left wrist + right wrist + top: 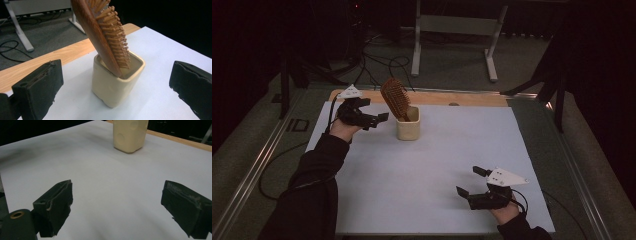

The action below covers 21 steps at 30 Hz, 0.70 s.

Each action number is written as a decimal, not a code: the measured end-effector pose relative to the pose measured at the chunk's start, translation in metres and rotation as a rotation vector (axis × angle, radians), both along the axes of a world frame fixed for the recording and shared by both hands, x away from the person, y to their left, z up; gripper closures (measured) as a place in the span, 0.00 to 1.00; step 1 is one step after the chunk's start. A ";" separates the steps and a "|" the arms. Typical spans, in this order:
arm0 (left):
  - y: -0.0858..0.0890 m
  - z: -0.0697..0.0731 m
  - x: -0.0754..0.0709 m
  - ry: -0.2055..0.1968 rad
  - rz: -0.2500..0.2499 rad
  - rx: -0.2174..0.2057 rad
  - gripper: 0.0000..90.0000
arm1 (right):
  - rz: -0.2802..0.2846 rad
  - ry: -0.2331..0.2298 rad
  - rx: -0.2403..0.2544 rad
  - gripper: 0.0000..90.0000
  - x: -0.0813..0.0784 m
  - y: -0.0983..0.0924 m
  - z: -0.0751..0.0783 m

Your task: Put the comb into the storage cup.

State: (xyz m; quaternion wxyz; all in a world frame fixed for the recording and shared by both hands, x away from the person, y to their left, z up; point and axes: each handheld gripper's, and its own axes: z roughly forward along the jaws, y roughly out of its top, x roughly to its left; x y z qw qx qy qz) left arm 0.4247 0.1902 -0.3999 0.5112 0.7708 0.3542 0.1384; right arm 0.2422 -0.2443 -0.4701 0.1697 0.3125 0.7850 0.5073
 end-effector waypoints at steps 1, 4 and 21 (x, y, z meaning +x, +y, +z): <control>0.001 -0.001 -0.002 -0.004 -0.005 0.005 0.00 | 0.000 0.000 0.001 0.11 0.000 0.000 0.000; 0.002 -0.006 -0.008 -0.005 -0.024 0.005 0.00 | -0.002 0.002 -0.002 0.11 0.001 0.000 -0.001; 0.014 -0.028 -0.049 -0.010 -0.104 -0.004 0.00 | 0.001 0.010 -0.013 0.11 0.001 0.001 -0.002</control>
